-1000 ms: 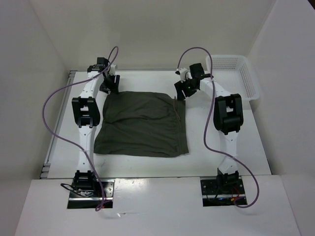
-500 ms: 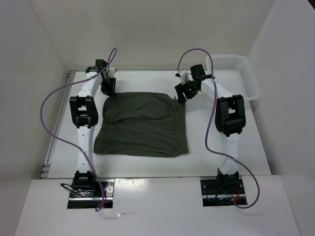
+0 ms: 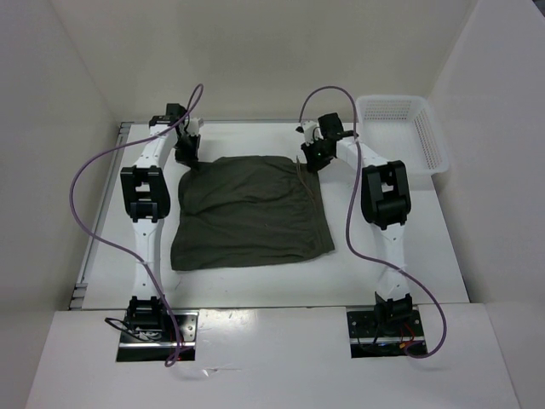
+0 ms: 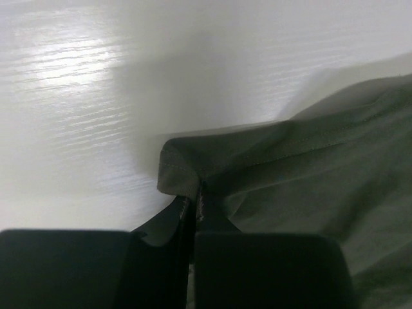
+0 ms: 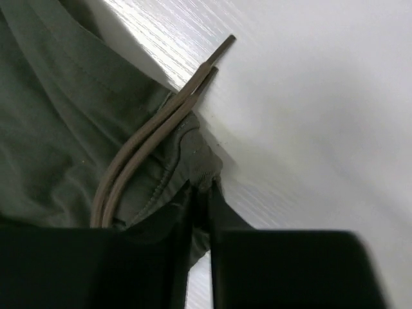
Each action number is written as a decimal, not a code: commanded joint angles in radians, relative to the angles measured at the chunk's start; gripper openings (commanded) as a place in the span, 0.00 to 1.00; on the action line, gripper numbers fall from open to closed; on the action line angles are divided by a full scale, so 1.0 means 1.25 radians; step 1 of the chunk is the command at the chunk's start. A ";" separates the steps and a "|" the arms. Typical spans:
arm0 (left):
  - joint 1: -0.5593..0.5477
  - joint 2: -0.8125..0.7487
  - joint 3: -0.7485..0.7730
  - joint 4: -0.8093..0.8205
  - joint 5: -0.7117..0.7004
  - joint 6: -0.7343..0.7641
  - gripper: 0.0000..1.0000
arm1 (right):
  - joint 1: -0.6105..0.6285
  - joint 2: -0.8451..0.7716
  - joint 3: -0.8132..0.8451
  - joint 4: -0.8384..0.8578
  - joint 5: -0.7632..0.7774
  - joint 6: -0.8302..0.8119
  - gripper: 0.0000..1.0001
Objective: Fold and stack the shorts
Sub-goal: Fold the shorts
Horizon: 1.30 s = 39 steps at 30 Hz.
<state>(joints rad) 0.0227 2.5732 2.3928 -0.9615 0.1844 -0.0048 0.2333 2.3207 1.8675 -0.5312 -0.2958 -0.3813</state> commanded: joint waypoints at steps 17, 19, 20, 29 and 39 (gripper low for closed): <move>-0.018 -0.204 0.160 0.119 -0.166 0.004 0.00 | -0.004 -0.152 0.054 0.045 0.012 -0.018 0.00; -0.025 -0.247 0.075 0.144 -0.139 0.004 0.00 | -0.004 -0.176 0.009 0.045 0.012 -0.037 0.00; -0.026 -0.301 -0.036 0.177 -0.124 0.004 0.00 | -0.004 -0.204 -0.004 0.045 0.012 -0.047 0.00; 0.011 -0.521 -0.500 0.336 -0.122 0.004 0.00 | 0.127 -0.400 -0.294 0.070 0.072 -0.227 0.00; -0.019 -0.657 -0.735 0.313 -0.080 0.004 0.00 | 0.282 -0.730 -0.681 0.146 0.092 -0.423 0.00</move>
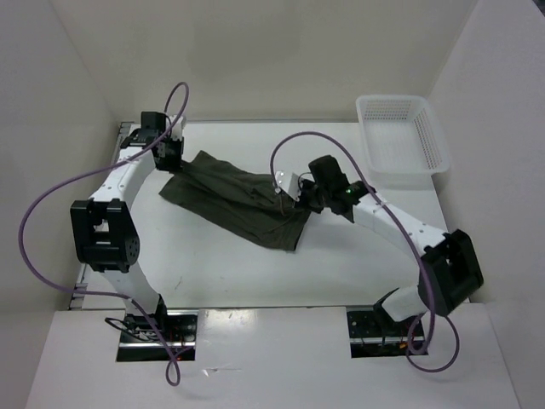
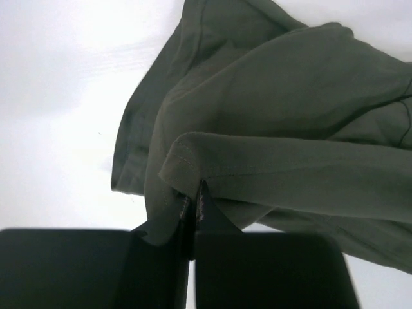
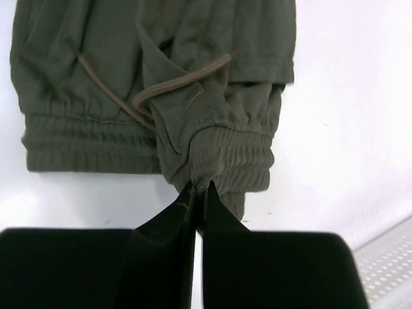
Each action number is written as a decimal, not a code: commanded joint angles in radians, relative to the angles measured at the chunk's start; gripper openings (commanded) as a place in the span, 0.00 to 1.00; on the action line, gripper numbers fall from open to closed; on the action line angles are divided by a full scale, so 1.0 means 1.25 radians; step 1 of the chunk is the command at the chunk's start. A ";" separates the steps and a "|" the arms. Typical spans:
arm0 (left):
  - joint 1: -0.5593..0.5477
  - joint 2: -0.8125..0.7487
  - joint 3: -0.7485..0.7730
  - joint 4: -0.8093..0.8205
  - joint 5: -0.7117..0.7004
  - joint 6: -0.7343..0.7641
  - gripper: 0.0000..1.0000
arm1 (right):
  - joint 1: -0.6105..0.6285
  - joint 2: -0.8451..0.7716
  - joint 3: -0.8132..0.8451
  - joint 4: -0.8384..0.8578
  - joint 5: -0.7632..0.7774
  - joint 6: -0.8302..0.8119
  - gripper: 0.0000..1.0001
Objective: Fold and stack the shorts
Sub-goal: Fold the shorts
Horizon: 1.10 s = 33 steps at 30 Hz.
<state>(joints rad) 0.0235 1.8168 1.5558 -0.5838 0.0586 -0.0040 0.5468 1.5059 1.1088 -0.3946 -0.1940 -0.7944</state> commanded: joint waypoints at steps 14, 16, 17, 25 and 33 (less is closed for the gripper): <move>0.001 -0.028 -0.192 0.114 -0.091 0.003 0.00 | 0.170 -0.160 -0.136 0.004 0.017 -0.066 0.00; 0.017 -0.018 -0.143 0.114 -0.081 0.003 0.00 | 0.170 -0.182 -0.123 0.004 0.024 -0.057 0.00; 0.029 -0.018 -0.126 0.114 -0.081 0.003 0.00 | 0.170 -0.207 -0.113 0.004 0.024 -0.057 0.00; 0.054 0.022 -0.096 0.106 -0.082 0.003 0.00 | 0.163 -0.271 -0.067 0.004 -0.004 -0.005 0.00; 0.061 0.060 -0.125 0.106 -0.082 0.003 0.00 | 0.296 -0.259 -0.110 -0.018 -0.116 -0.028 0.21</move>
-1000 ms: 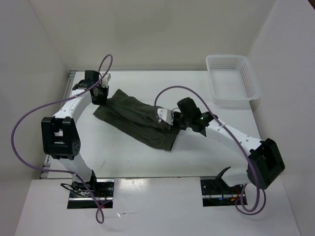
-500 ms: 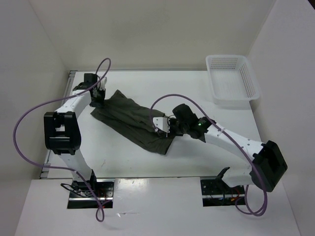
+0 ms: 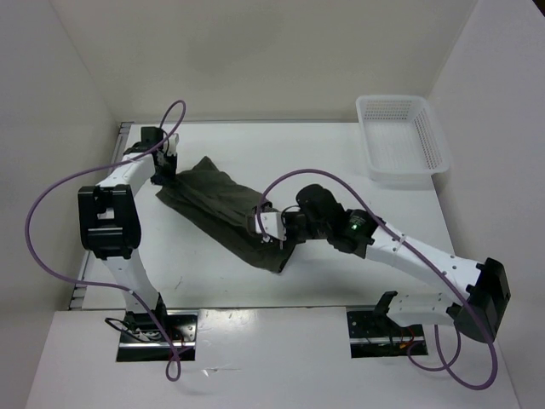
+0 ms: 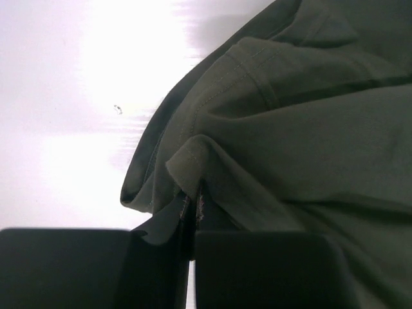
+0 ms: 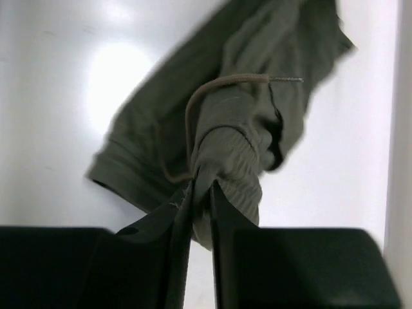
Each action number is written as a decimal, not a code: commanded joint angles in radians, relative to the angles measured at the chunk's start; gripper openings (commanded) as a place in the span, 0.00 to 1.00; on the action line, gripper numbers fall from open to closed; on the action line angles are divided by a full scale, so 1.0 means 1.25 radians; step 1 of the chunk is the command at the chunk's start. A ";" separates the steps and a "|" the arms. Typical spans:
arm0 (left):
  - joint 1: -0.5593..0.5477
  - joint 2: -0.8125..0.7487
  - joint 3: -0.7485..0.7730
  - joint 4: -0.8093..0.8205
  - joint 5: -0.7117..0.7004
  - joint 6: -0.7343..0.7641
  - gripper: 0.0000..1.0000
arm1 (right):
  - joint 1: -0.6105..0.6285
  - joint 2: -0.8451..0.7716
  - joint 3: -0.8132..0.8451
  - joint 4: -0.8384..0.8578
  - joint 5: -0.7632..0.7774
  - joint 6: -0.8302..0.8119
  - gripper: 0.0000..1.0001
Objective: Fold and stack the shorts
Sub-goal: Fold the shorts
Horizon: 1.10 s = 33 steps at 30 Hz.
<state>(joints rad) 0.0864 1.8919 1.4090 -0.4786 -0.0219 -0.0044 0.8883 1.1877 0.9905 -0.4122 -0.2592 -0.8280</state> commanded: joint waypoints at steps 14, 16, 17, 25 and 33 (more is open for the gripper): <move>0.011 0.007 -0.062 0.053 -0.049 0.004 0.10 | 0.038 -0.045 -0.066 0.059 0.025 0.175 0.76; 0.011 0.007 -0.062 0.053 -0.049 0.004 0.13 | -0.033 -0.025 -0.074 0.094 0.037 0.271 0.75; 0.011 0.007 -0.062 0.053 -0.049 0.004 0.13 | -0.061 -0.016 -0.074 0.114 0.023 0.300 0.75; 0.011 -0.090 -0.122 0.071 -0.066 0.004 0.31 | -0.288 0.098 -0.030 0.235 0.023 0.714 0.74; 0.019 -0.200 -0.164 -0.086 -0.013 0.004 0.42 | -0.288 0.240 0.021 0.205 0.052 0.899 0.75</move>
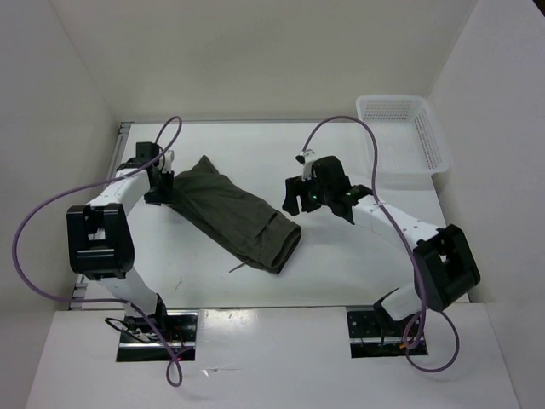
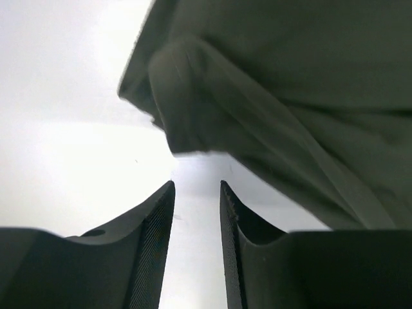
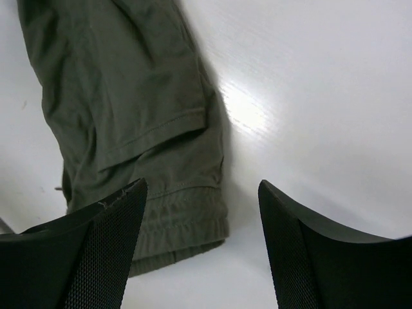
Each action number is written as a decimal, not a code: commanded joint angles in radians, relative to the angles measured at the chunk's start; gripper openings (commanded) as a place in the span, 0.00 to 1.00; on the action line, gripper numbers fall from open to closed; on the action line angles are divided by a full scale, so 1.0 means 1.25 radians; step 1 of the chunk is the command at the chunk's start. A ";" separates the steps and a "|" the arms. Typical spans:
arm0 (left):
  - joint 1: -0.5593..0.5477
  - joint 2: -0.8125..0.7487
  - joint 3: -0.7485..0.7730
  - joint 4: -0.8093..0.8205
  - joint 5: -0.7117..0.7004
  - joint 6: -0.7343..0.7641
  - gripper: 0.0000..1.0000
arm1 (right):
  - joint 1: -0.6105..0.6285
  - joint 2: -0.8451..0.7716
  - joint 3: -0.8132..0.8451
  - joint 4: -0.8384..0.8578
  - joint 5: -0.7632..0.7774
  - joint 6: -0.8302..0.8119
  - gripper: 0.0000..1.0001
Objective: Fold and stack the shorts
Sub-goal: Fold the shorts
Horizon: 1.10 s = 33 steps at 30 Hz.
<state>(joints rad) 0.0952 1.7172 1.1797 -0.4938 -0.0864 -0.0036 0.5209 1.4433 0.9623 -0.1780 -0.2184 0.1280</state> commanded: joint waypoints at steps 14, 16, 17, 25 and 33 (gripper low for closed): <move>0.043 0.193 0.292 -0.054 0.072 0.003 0.66 | 0.023 0.123 -0.057 -0.056 -0.110 0.242 0.75; 0.043 0.204 0.277 -0.054 0.072 0.003 0.66 | 0.023 0.113 -0.074 -0.056 -0.117 0.252 0.77; 0.043 0.217 0.263 -0.054 0.072 0.003 0.66 | 0.023 0.113 -0.090 -0.056 -0.117 0.252 0.77; 0.036 0.219 0.199 -0.081 0.127 0.003 0.62 | 0.023 0.150 -0.094 0.001 -0.174 0.189 0.19; 0.021 0.136 0.130 -0.126 0.181 0.003 0.50 | -0.066 0.275 0.174 0.012 0.129 -0.088 0.00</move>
<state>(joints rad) 0.1375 1.9656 1.3773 -0.5846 0.0757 -0.0036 0.4679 1.7378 1.0370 -0.2523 -0.2726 0.2188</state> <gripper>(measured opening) 0.491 0.149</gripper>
